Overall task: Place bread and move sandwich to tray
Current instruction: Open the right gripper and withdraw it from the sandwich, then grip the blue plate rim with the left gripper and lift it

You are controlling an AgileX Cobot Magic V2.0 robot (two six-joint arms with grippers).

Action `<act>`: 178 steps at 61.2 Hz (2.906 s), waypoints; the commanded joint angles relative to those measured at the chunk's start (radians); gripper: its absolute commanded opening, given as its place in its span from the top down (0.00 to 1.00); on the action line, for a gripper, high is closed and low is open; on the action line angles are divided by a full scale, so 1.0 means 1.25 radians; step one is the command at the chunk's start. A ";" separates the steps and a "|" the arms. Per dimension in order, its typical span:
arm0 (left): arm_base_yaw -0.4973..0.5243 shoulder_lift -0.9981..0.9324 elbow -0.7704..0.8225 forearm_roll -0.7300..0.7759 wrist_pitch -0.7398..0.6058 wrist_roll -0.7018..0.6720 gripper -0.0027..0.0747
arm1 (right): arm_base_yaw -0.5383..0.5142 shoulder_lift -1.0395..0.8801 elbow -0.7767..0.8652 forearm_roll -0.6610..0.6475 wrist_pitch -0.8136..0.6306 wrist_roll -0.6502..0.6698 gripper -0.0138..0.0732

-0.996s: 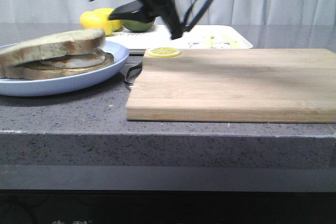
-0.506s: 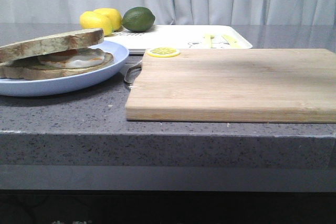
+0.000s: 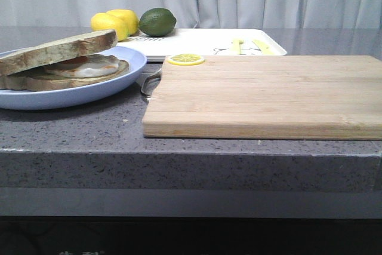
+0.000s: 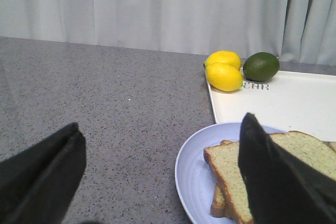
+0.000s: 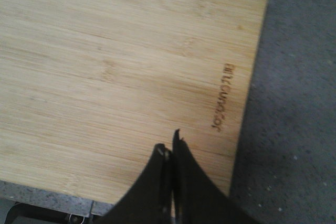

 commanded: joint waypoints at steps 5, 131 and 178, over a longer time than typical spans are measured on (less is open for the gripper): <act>-0.002 0.005 -0.025 -0.005 -0.074 -0.001 0.21 | -0.005 -0.100 0.059 -0.045 -0.071 0.050 0.91; -0.002 0.722 -0.475 -0.077 0.421 -0.001 0.71 | -0.005 -0.561 0.587 -0.037 -0.652 0.050 0.91; 0.109 0.699 -0.636 -0.396 0.563 0.140 0.99 | -0.004 -0.561 0.587 -0.027 -0.648 0.050 0.91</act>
